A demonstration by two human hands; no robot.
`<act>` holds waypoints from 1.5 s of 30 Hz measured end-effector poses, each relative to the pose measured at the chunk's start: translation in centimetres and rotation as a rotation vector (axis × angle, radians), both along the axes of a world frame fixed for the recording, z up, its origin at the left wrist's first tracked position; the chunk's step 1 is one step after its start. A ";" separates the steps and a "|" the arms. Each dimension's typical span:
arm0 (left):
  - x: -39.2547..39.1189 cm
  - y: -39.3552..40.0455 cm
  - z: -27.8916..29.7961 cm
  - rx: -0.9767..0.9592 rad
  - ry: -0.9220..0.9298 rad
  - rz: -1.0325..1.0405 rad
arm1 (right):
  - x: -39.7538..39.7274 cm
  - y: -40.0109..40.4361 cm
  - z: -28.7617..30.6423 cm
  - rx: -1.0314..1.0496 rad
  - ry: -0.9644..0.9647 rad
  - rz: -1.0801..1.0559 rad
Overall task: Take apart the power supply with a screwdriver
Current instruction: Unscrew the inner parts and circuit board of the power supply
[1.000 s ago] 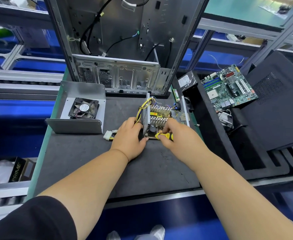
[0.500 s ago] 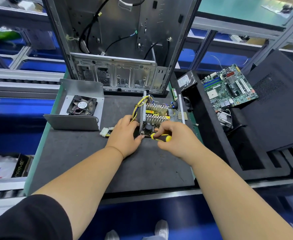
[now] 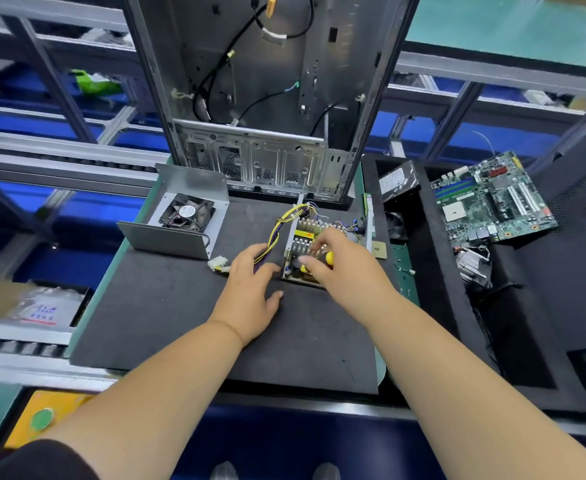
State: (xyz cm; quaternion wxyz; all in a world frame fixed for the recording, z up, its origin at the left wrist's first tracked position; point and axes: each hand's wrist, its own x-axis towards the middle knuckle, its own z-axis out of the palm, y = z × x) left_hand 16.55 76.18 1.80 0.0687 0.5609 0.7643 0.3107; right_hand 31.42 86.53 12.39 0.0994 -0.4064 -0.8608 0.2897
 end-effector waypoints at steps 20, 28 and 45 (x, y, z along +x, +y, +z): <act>2.3 -1.0 1.9 -0.002 -0.159 0.253 | 4.4 4.6 -0.9 -0.315 0.492 -0.089; 5.5 1.4 3.6 -0.019 -0.877 0.430 | 6.4 6.0 -0.1 -0.580 0.665 -0.247; 11.8 7.2 9.5 0.081 -1.069 0.259 | 14.6 9.8 1.7 -0.532 0.861 -0.465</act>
